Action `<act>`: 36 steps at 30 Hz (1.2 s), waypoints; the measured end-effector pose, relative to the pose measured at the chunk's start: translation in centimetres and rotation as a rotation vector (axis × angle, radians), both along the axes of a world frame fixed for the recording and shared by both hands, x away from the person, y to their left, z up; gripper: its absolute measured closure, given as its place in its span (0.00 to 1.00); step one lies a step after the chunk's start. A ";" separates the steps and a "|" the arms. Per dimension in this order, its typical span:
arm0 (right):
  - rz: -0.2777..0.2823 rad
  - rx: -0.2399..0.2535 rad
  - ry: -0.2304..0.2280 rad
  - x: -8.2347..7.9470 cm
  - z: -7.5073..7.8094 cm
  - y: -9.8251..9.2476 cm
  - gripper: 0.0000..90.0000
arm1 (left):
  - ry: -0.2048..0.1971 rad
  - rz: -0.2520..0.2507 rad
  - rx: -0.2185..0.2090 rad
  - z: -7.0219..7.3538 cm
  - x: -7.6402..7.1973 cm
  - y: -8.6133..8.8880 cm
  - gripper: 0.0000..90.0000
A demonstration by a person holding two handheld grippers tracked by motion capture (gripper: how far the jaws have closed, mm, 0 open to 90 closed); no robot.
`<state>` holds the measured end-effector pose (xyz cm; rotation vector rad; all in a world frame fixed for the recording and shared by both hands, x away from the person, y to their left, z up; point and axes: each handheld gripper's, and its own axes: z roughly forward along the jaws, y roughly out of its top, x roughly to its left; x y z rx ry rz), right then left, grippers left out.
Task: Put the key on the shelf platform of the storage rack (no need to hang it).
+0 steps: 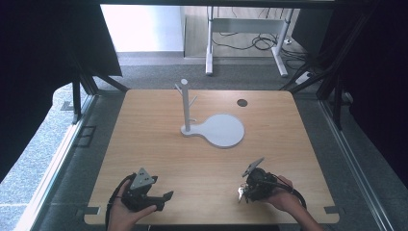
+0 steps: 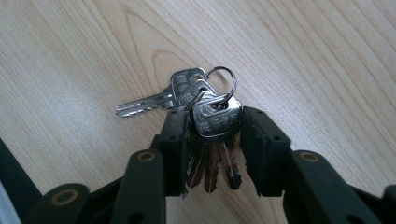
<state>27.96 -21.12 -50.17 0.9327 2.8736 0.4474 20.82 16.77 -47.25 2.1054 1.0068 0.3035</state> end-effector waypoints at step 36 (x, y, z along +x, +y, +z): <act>-0.005 0.037 0.034 0.6 1.5 -0.4 0.76 | -0.004 0.004 -0.002 0.1 0.0 0.1 0.26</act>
